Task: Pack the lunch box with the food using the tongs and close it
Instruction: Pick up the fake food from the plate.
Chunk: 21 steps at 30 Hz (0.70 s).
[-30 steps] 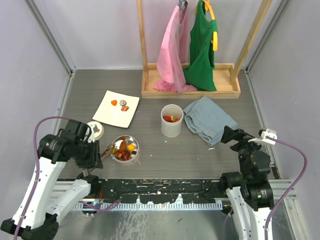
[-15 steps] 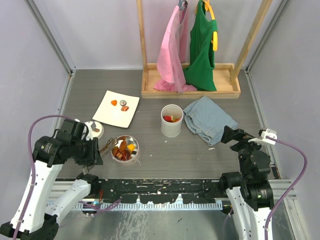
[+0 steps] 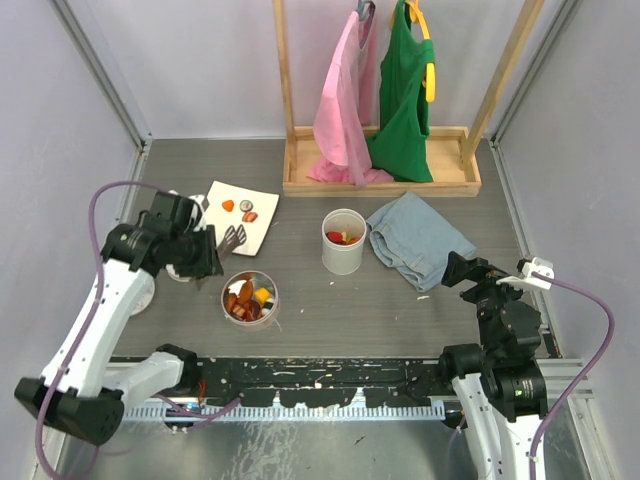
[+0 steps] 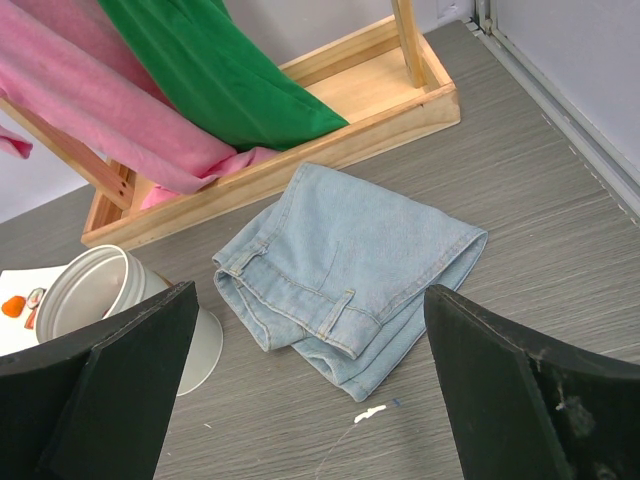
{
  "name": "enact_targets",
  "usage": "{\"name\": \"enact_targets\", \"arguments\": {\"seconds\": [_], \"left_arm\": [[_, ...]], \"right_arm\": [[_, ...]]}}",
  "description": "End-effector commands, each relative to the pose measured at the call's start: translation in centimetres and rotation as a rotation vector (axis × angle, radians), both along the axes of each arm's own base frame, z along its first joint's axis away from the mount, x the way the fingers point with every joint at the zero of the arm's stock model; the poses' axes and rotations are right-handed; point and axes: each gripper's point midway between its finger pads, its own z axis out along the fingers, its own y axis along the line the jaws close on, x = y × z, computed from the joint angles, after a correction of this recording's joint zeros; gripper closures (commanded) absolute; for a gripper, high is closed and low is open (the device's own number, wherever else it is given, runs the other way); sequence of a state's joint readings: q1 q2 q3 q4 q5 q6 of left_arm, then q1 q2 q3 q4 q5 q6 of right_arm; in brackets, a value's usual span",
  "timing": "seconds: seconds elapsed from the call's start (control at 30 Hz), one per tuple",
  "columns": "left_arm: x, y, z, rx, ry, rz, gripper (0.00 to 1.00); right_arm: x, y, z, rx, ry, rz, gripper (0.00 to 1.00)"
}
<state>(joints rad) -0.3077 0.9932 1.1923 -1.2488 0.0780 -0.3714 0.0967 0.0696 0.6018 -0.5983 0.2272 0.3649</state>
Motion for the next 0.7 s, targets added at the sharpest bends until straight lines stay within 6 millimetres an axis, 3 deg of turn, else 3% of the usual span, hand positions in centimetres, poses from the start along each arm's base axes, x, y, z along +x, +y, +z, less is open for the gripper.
{"name": "enact_targets", "arguments": {"seconds": [0.0, 0.37, 0.67], "left_arm": [[6.0, -0.6, 2.1, 0.026, -0.177, -0.002, 0.65], [12.0, -2.2, 0.0, 0.072, -0.161, -0.054, 0.63], [13.8, -1.7, -2.4, 0.149, -0.099, -0.073, 0.62]], "right_arm": [[0.3, -0.1, 1.6, -0.002, -0.057, -0.003, 0.0], [0.2, -0.1, 1.6, -0.001, -0.064, -0.004, 0.0], [0.2, 0.0, 1.6, -0.003, -0.062, -0.001, 0.0]]}}
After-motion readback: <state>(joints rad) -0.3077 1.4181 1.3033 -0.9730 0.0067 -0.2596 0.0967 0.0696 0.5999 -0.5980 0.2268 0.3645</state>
